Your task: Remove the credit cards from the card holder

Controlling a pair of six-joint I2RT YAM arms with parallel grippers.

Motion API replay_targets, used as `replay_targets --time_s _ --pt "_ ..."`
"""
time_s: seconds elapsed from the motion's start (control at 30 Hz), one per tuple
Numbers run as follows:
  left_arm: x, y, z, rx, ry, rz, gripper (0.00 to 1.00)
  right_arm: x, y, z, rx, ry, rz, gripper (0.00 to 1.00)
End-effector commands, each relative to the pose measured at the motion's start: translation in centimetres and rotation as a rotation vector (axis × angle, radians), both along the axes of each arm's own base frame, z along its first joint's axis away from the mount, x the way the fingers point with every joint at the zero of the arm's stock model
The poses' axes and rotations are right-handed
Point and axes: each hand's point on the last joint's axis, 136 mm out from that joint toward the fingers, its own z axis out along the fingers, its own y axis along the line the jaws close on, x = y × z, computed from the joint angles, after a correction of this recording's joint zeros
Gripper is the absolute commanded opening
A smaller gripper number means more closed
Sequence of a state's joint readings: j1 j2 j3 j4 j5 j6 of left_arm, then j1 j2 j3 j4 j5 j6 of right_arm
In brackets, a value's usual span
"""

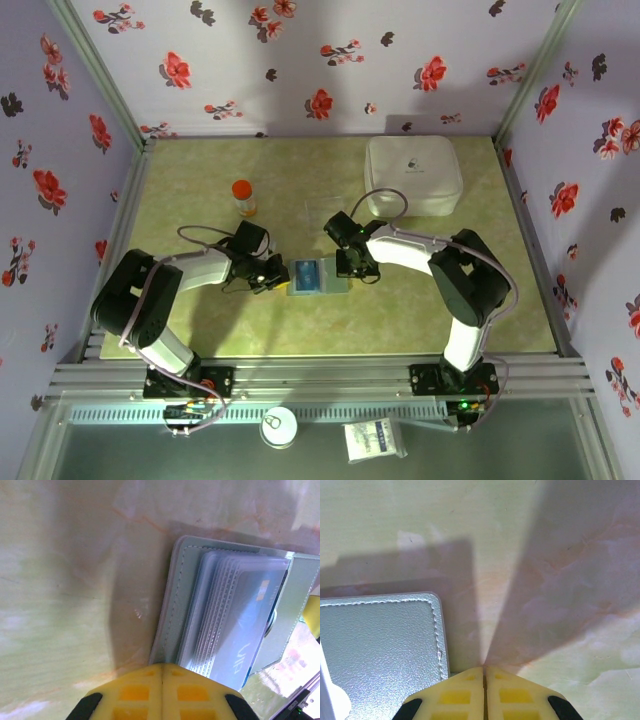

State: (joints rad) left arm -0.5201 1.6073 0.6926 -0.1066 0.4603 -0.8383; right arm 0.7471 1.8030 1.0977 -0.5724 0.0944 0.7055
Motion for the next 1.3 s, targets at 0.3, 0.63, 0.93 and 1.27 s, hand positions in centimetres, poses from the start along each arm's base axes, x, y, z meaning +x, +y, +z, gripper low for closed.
replay_targets --time_s 0.3,0.63,0.93,1.27 --pt "-2.5 2.7 -2.9 0.123 0.104 0.023 0.01 -0.5 -4.1 0.3 -0.176 -0.011 -0.011 0.19" --pt "-2.5 2.6 -2.9 0.118 0.105 0.025 0.01 -0.9 -5.1 0.2 -0.195 -0.003 -0.018 0.27" --pt "-2.4 2.4 -2.6 0.105 0.106 0.025 0.01 -1.0 -5.0 -0.5 -0.186 0.009 -0.019 0.31" --pt "-2.6 2.1 -2.2 0.084 0.103 0.032 0.02 -1.2 -4.9 -1.2 -0.19 0.023 -0.015 0.35"
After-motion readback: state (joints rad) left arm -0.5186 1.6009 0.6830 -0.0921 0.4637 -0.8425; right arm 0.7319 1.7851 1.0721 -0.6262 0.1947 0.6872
